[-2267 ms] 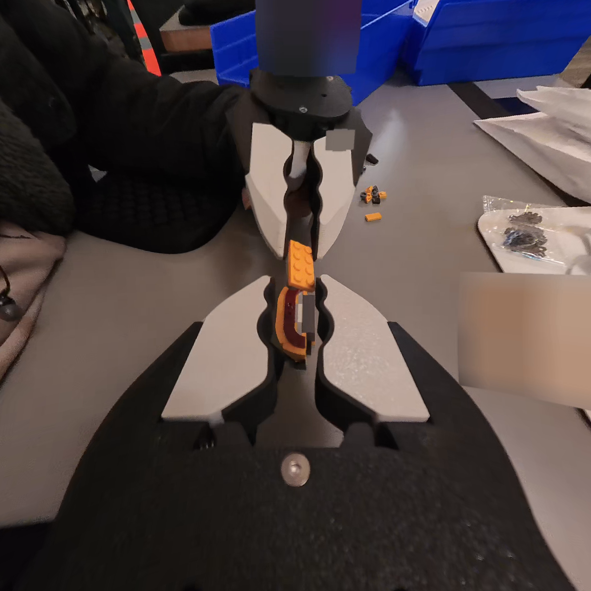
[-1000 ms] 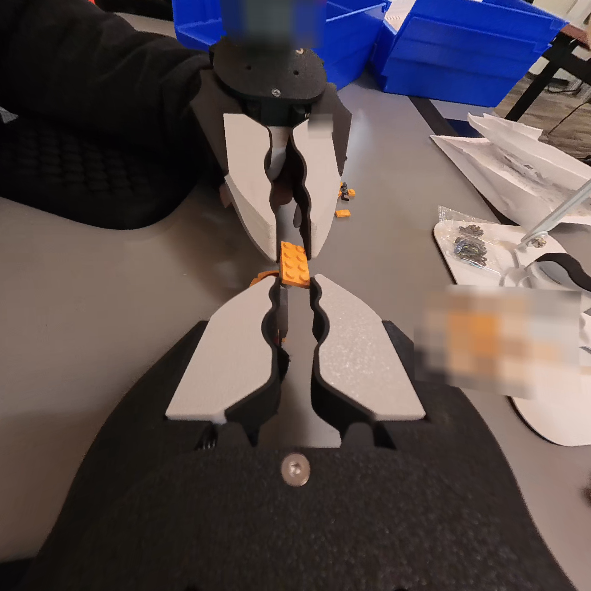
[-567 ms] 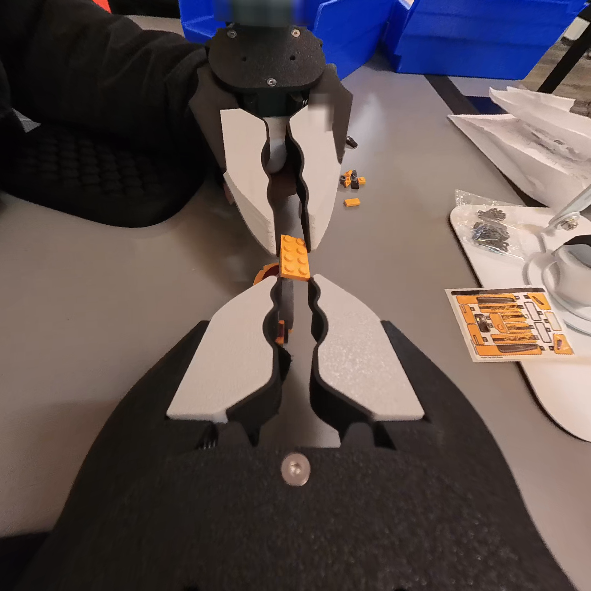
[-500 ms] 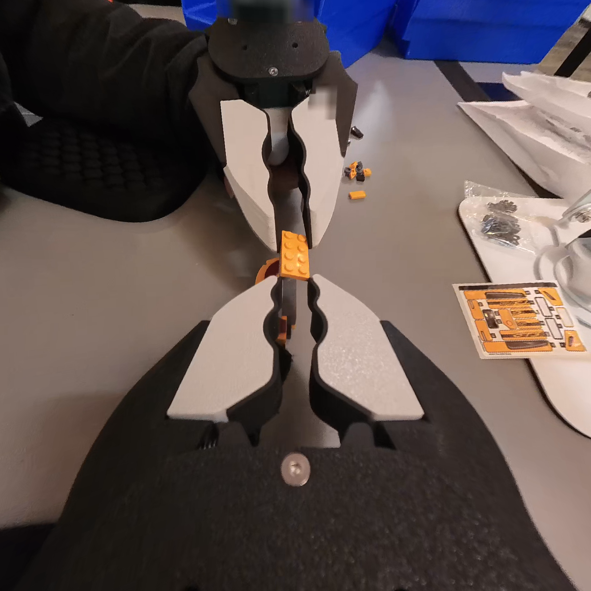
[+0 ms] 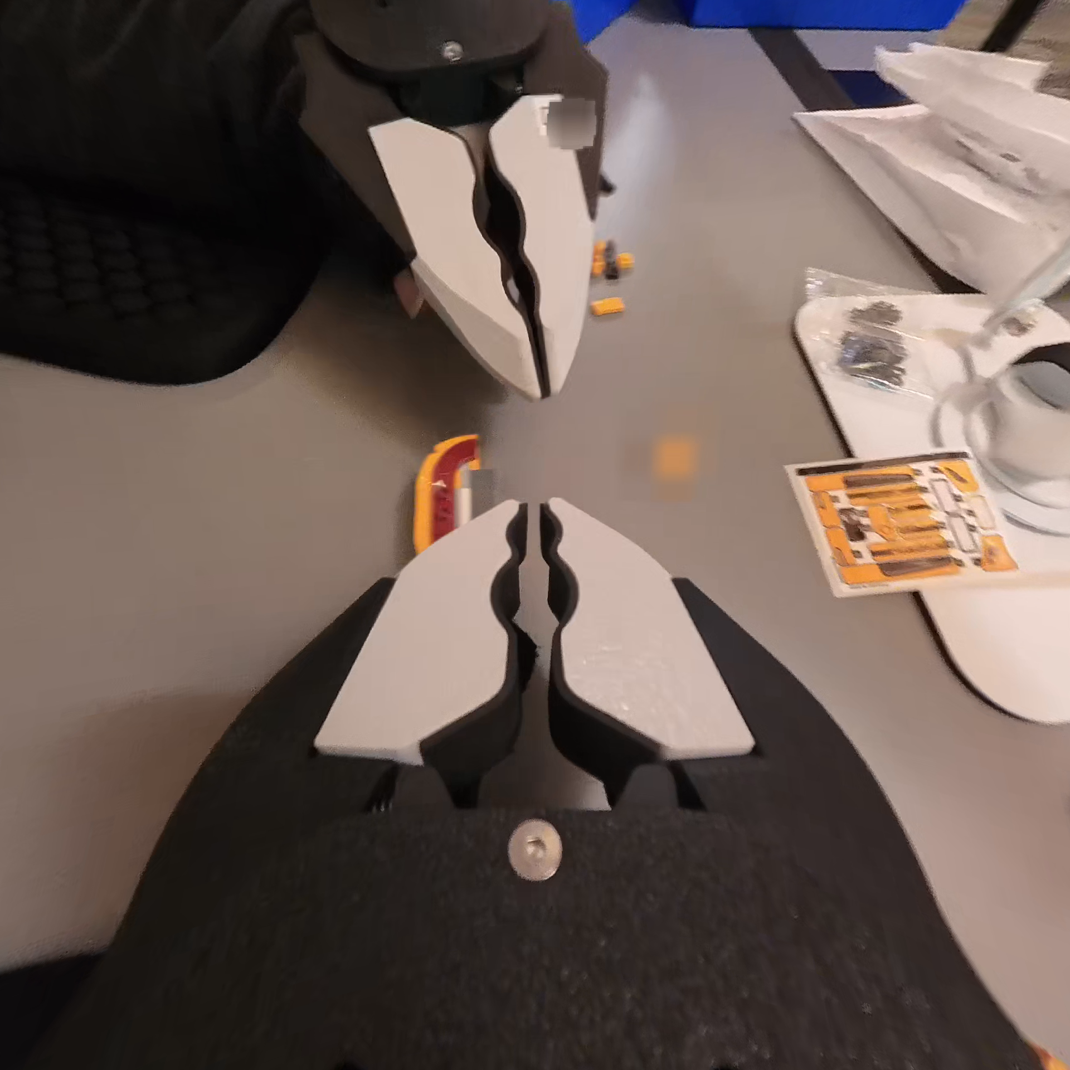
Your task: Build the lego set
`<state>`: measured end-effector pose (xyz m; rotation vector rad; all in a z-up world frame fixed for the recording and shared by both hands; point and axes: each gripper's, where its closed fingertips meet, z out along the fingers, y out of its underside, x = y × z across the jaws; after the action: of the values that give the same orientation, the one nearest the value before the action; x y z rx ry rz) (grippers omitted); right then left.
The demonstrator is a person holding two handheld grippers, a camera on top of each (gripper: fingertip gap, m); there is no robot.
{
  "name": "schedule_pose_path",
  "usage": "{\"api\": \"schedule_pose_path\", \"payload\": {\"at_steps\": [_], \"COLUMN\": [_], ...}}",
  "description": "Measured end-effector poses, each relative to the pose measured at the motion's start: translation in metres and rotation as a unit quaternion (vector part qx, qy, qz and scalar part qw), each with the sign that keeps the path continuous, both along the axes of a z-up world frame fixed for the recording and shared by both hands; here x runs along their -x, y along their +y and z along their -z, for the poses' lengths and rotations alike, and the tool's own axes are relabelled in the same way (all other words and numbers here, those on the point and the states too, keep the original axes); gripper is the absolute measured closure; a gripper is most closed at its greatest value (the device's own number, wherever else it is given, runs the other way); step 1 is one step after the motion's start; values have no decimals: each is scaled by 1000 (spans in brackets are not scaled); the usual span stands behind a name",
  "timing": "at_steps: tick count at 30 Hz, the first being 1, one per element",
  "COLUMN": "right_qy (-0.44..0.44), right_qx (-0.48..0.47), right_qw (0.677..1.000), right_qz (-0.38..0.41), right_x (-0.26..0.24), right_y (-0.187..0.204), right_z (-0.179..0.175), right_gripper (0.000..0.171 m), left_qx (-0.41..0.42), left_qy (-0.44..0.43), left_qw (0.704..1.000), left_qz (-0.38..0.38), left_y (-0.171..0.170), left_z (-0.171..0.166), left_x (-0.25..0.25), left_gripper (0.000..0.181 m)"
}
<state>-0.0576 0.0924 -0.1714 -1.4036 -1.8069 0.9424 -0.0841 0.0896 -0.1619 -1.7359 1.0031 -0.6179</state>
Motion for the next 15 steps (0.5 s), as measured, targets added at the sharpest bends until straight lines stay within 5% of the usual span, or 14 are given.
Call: {"api": "schedule_pose_path", "payload": {"at_steps": [5,12,15], "right_qy": [-28,-187,-231], "right_qx": [-30,-3,12], "right_qw": [997,979,969], "right_qz": [68,77,92], "right_x": [15,61,69], "right_y": [32,45,48], "right_z": [-3,27,41], "right_gripper": [159,138,146], "left_qx": [2,-8,-9], "left_qy": [-8,-6,-12], "left_qw": [996,992,991], "left_qz": [-89,-127,-132], "left_y": [26,33,33], "left_z": [-2,-2,-4], "left_x": [28,39,42], "left_gripper": [178,178,178]}}
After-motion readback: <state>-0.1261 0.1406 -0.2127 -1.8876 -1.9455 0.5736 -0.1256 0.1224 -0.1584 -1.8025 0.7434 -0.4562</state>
